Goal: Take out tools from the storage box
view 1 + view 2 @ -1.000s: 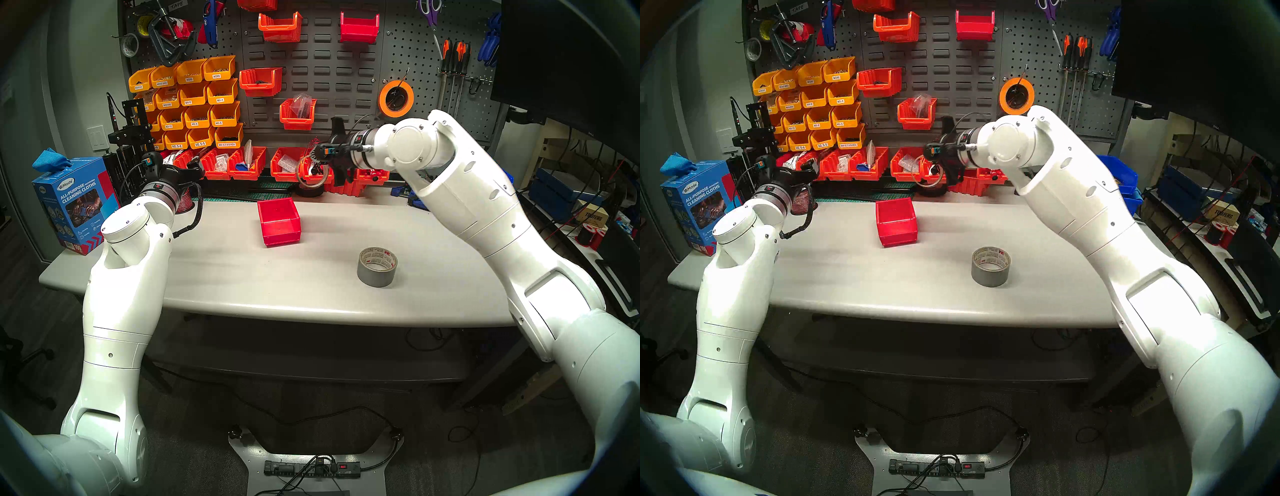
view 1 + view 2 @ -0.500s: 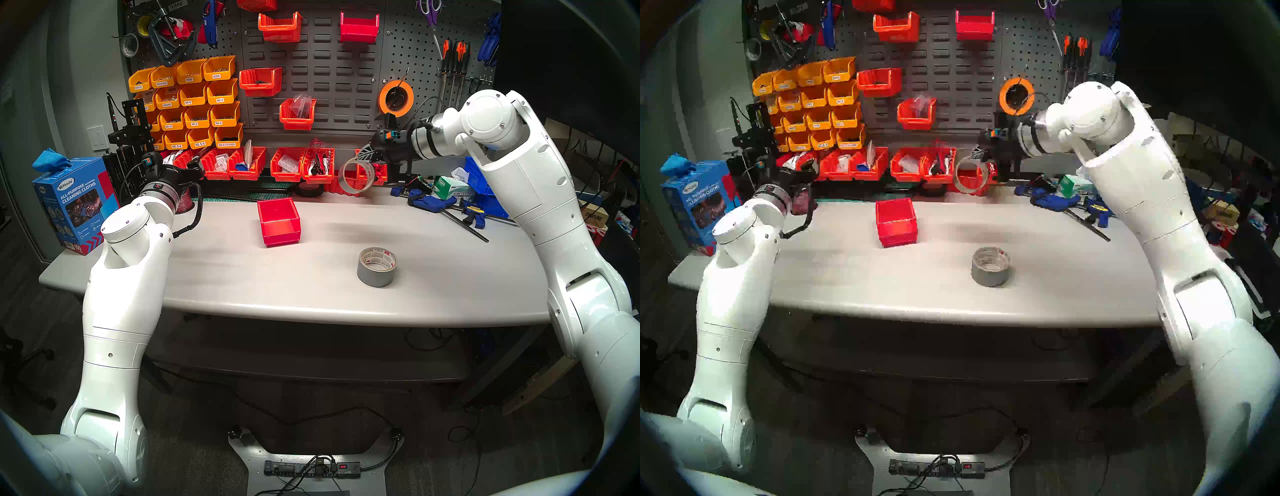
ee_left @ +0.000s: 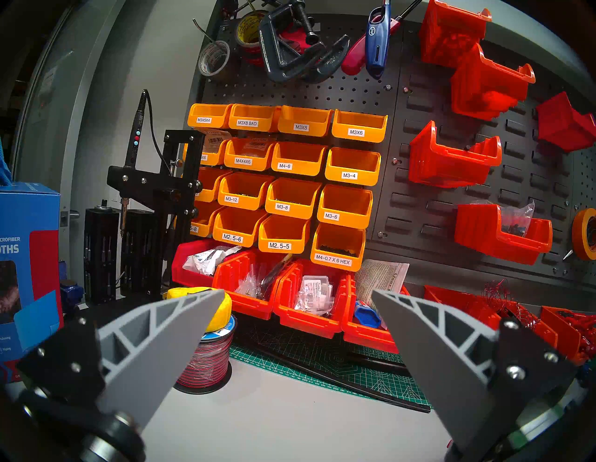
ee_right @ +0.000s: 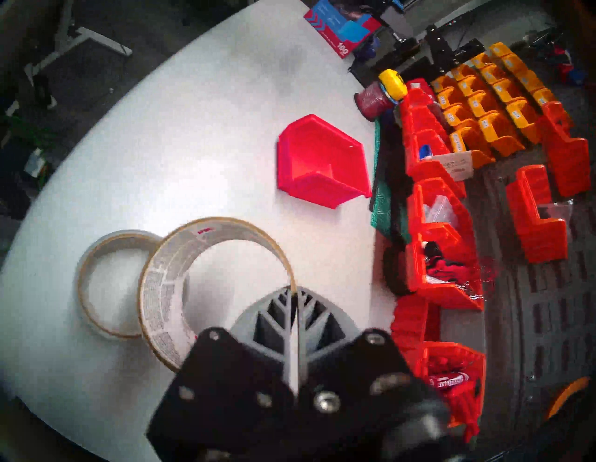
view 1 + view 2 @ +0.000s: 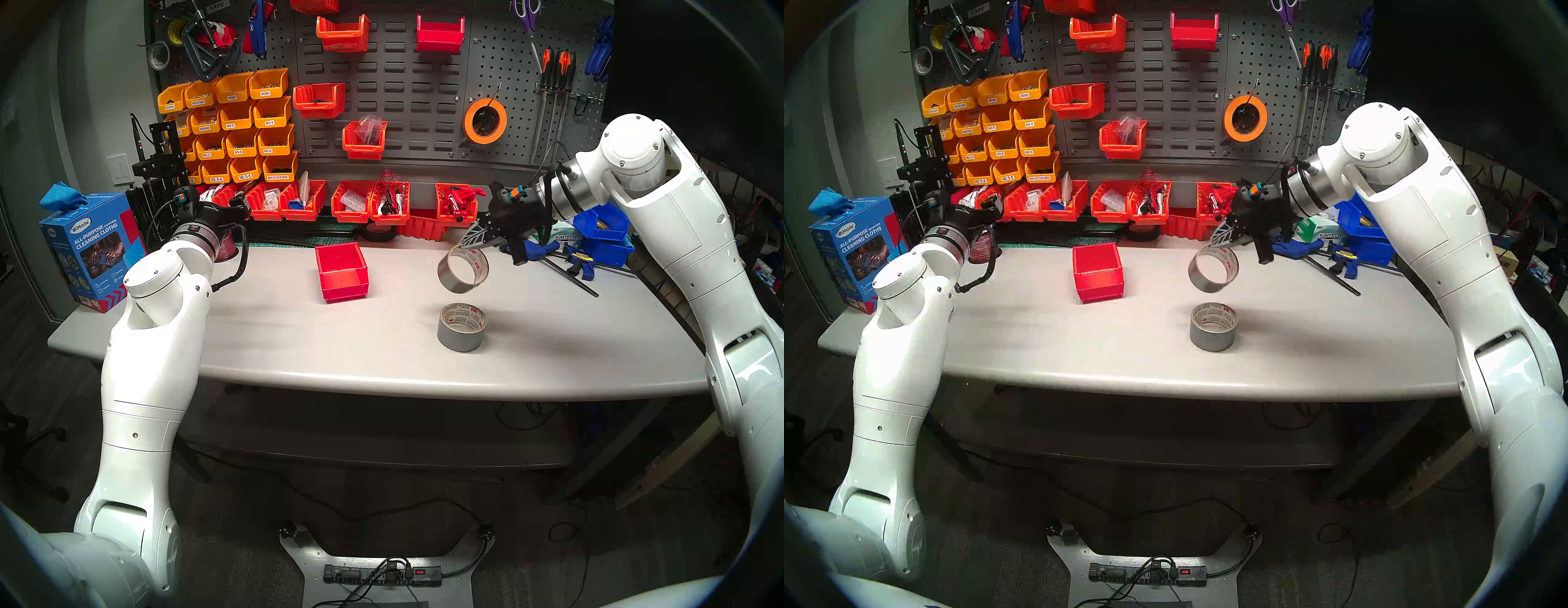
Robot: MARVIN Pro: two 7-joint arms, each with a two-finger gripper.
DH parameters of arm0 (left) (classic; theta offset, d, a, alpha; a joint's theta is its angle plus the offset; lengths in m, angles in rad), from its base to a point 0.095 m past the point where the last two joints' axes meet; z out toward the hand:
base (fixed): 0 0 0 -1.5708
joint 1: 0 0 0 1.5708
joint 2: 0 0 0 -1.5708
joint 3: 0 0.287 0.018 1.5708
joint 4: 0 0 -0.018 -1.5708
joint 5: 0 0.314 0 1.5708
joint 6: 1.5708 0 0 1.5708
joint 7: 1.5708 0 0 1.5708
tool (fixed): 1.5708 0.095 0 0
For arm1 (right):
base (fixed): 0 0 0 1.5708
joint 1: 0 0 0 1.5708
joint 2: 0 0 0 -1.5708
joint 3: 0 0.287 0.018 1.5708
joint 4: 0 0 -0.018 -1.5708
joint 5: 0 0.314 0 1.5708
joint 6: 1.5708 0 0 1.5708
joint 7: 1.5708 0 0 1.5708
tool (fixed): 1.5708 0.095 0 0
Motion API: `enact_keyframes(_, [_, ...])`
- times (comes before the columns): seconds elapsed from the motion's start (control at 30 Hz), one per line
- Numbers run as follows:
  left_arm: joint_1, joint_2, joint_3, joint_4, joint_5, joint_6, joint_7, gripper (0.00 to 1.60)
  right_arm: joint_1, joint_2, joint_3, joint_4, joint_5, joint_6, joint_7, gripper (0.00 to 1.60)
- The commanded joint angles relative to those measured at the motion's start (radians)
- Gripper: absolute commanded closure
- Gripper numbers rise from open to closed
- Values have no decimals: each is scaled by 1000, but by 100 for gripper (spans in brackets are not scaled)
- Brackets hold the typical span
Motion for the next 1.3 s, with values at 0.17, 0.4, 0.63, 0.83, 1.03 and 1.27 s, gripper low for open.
enact_keyframes(0.17, [-15, -1, -2, -12, 1, -6, 2, 0, 139, 21, -73, 88, 82, -41, 18, 160])
enact_keyframes(0.4, [-14, -1, -2, -12, 1, -6, 2, 0, 218, 1, -201, 148, 142, -63, 18, 160])
enact_keyframes(0.63, [-14, -1, -2, -12, 1, -6, 2, 0, 272, 1, -299, 167, 199, -77, 18, 160])
enact_keyframes(0.83, [-14, -1, -2, -12, 1, -6, 1, 0, 309, 4, -361, 180, 236, -86, 18, 160])
enact_keyframes(1.03, [-14, -1, -2, -12, 1, -6, 1, 0, 368, 19, -450, 191, 278, -90, 18, 160])
enact_keyframes(1.27, [-14, -1, -2, -12, 1, -6, 1, 0, 421, 30, -543, 196, 326, -96, 18, 160])
